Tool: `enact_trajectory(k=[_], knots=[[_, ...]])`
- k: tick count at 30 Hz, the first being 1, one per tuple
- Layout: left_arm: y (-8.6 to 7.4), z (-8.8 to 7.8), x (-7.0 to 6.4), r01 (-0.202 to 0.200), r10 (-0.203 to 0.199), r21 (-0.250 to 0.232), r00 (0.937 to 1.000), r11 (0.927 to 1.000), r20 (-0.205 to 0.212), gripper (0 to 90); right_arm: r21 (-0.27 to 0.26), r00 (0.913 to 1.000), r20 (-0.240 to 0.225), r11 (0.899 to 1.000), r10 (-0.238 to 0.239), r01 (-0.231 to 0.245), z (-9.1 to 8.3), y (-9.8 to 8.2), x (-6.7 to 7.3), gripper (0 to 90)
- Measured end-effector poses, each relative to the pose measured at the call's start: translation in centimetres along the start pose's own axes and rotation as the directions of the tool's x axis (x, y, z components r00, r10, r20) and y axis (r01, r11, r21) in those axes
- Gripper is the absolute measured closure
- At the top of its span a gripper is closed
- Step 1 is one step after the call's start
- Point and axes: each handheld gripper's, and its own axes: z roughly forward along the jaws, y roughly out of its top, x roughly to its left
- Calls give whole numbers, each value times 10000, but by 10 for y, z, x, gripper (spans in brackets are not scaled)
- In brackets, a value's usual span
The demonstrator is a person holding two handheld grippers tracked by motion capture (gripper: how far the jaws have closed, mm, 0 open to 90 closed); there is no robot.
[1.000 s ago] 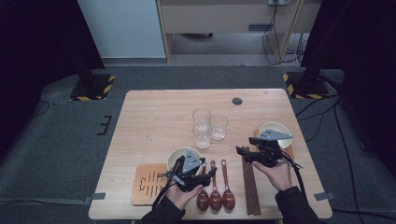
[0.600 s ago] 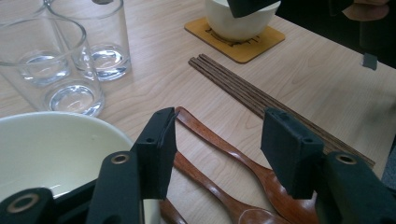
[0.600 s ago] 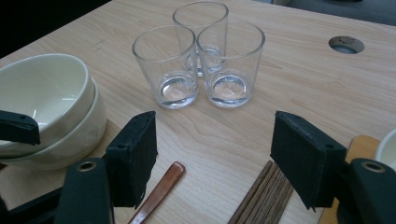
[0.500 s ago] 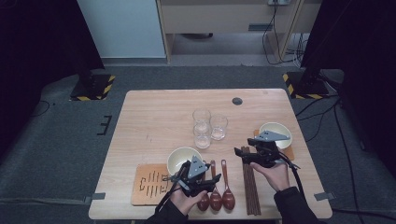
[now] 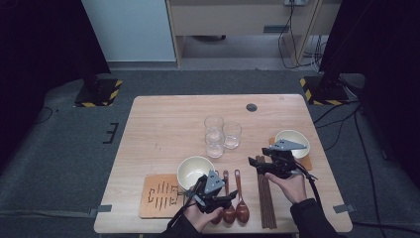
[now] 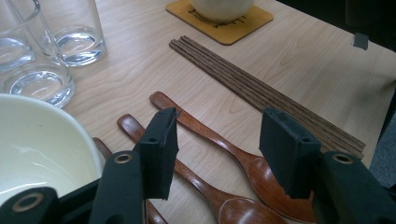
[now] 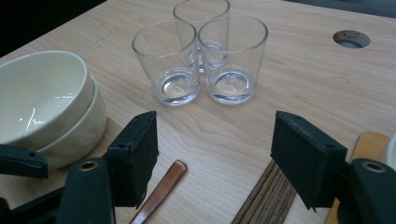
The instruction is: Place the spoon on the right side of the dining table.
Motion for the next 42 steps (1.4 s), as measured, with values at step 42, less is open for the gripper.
enact_trajectory(k=[42], knots=[[-26, 29, -20, -638, 545, 1242, 9956, 9902, 769, 397, 665, 9998, -50, 9976, -167, 170, 17, -13, 8, 281]])
